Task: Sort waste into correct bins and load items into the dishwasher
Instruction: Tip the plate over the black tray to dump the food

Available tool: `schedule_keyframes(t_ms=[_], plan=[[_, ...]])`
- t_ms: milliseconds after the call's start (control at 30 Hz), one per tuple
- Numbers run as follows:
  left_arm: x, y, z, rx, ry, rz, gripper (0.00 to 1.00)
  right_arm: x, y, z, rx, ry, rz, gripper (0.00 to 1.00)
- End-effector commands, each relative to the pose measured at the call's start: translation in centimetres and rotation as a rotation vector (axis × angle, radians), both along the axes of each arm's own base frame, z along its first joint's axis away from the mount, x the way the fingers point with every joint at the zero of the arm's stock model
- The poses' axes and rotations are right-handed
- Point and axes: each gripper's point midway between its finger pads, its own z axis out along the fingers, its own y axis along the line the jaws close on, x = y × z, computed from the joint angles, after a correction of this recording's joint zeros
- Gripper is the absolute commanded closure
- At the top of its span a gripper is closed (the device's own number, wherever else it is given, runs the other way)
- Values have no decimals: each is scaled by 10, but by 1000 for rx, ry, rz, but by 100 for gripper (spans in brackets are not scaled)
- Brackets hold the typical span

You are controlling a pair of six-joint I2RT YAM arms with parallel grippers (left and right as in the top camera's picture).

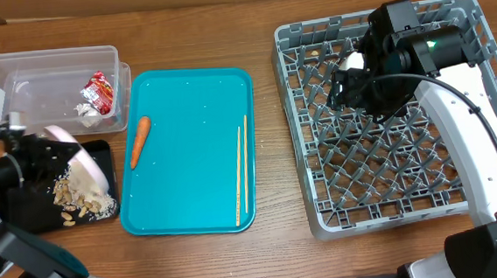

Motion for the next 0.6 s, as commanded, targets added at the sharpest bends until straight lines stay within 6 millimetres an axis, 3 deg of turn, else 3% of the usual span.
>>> schedule_keyframes(t_ms=[0,167,267,433,567], plan=[[4,11,36,-27,-196,31,96,0,-1,-1,-2,2,-3,11],[0,17,40,-51,-203,62,96,0,-1,-1,-2,2,-3,11],[0,13,51,-56,-294,32,96,0,-1,-1,-3,2,-3,11],[3,18,43,-59,-245,56,96,0,-1,-1,-3,3,-3,11],[3,10,42,-75,-217,45,96,0,-1,-1,-3,1,-3,11]])
